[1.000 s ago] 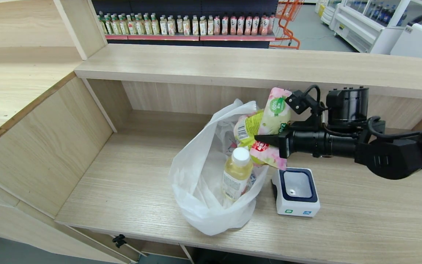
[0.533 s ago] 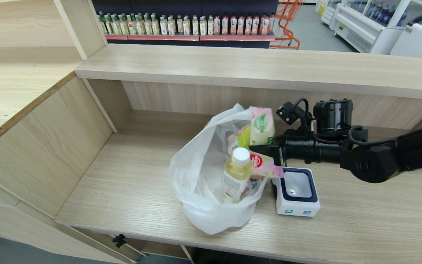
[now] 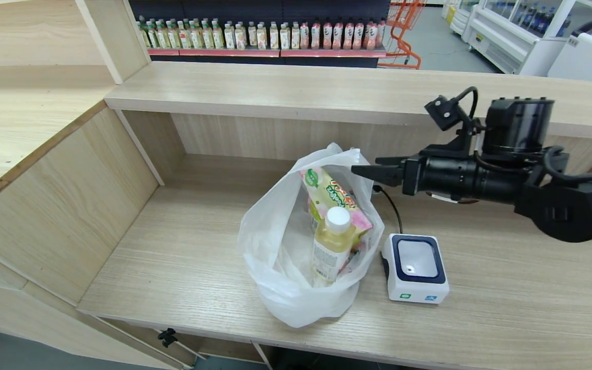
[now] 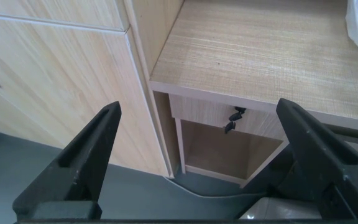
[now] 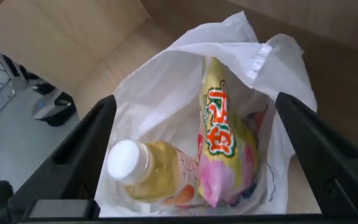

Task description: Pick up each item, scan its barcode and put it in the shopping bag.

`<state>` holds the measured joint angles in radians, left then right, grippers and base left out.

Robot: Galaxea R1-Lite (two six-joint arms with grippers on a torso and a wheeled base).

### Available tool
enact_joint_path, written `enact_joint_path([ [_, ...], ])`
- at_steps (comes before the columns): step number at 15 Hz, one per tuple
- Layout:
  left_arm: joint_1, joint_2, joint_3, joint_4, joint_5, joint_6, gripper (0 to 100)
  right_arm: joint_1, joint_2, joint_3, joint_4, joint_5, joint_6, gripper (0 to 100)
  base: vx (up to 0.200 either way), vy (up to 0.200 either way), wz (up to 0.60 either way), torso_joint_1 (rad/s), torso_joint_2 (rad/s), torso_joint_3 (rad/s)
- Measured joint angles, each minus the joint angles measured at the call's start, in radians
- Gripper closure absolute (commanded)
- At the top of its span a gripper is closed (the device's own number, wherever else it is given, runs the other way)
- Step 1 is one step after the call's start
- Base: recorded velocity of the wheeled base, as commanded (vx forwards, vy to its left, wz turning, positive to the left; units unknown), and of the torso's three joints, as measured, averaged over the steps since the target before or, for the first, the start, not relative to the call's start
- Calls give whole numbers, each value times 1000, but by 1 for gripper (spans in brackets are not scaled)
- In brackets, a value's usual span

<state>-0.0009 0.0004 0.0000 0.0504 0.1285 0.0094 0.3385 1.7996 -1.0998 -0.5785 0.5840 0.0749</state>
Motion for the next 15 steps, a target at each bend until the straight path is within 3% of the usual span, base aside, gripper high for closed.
enact_joint_path([
  [3, 0, 0, 0, 0, 0, 0, 0, -68, -197, 170, 38, 13, 48, 0, 0, 0, 0, 0, 0, 0],
  [6, 1, 0, 0, 0, 0, 0, 0, -213, -439, 459, 83, -9, 40, 0, 0, 0, 0, 0, 0, 0],
  [9, 1, 0, 0, 0, 0, 0, 0, -335, -720, 667, 235, -204, -32, 0, 0, 0, 0, 0, 0, 0],
  [11, 0, 0, 0, 0, 0, 0, 0, -360, -941, 761, 368, -318, -51, 0, 0, 0, 0, 0, 0, 0],
  [15, 0, 0, 0, 0, 0, 0, 0, -373, -1388, 969, 487, -454, -69, 0, 0, 0, 0, 0, 0, 0],
])
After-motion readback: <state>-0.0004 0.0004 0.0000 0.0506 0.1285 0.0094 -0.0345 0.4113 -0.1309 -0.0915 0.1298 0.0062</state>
